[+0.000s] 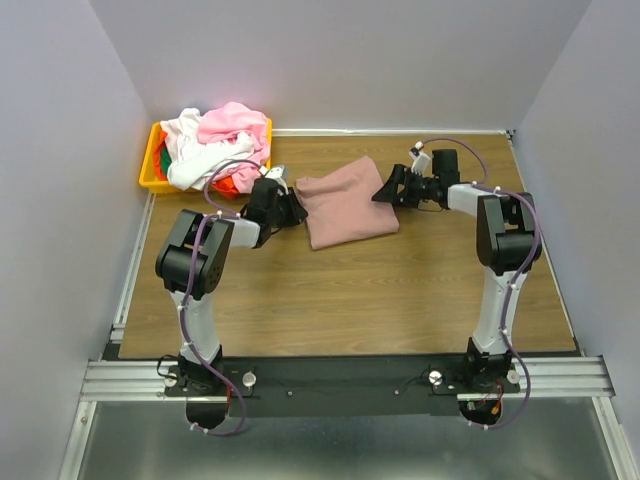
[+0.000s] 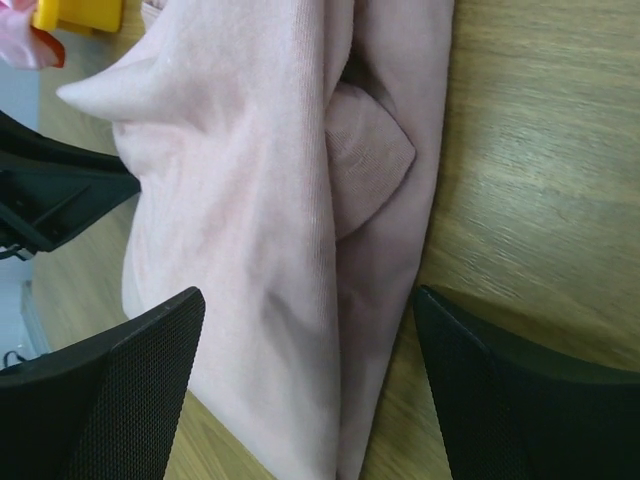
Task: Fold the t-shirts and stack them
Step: Fold the tshirt, then neatly place the folded tshirt to the corner
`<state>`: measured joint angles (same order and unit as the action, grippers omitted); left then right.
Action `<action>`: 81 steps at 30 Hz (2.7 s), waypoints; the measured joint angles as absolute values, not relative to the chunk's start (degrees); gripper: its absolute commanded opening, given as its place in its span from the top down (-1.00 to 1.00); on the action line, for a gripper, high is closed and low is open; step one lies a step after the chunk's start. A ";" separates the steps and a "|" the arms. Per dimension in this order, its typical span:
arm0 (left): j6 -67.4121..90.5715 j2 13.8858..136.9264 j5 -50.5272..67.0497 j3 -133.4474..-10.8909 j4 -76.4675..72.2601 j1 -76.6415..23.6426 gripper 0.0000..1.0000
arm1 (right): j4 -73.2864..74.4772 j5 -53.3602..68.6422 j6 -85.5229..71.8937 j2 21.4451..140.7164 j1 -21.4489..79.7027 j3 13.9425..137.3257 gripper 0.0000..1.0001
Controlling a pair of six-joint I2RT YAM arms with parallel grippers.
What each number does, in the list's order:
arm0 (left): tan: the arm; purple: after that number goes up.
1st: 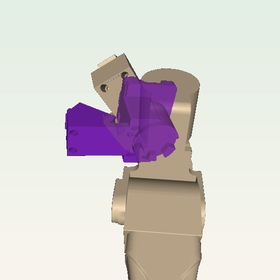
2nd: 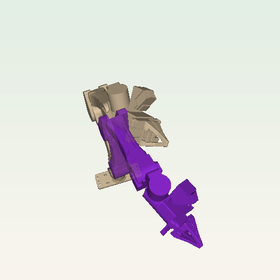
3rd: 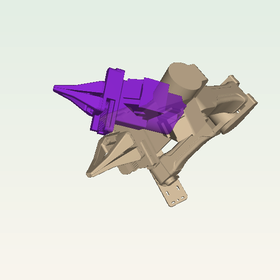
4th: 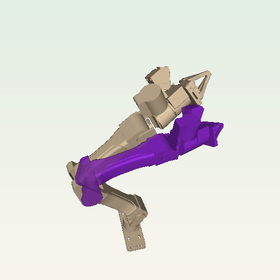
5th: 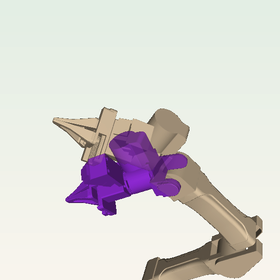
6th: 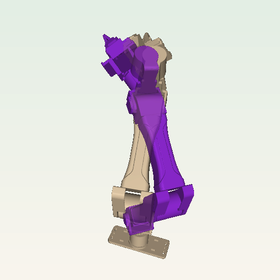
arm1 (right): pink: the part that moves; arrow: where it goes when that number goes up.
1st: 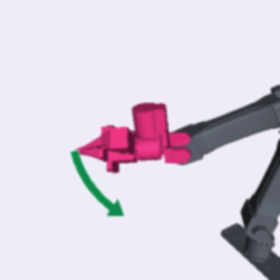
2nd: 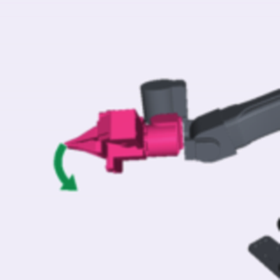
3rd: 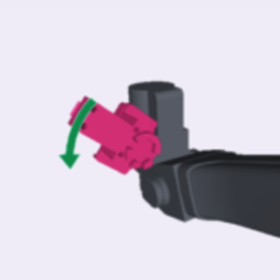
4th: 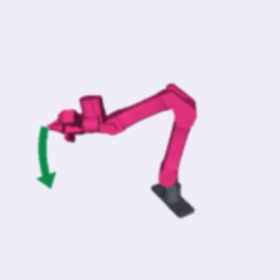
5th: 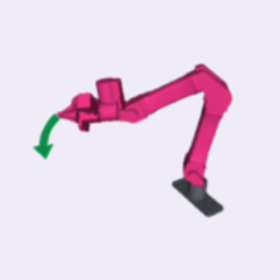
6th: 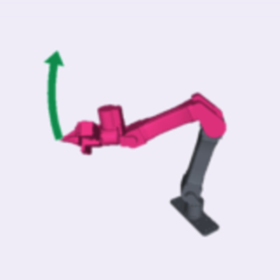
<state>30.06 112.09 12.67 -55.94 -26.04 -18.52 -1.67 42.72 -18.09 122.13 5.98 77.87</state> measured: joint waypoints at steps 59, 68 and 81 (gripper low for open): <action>25.96 72.64 9.80 -54.28 -5.54 -20.12 -0.69 | 22.94 -0.10 -1.72 130.47 -6.42 103.04 0.99; 25.91 72.23 9.39 -54.28 -3.14 -20.12 -0.70 | 26.35 -7.05 3.16 136.33 -9.39 113.84 0.99; 23.83 65.87 9.41 -57.91 4.84 -20.12 -0.70 | 29.19 -16.88 6.52 140.16 -11.03 121.80 0.98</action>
<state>23.83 65.87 9.41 -57.91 4.84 -20.12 29.19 -16.88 6.52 140.16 -11.03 121.80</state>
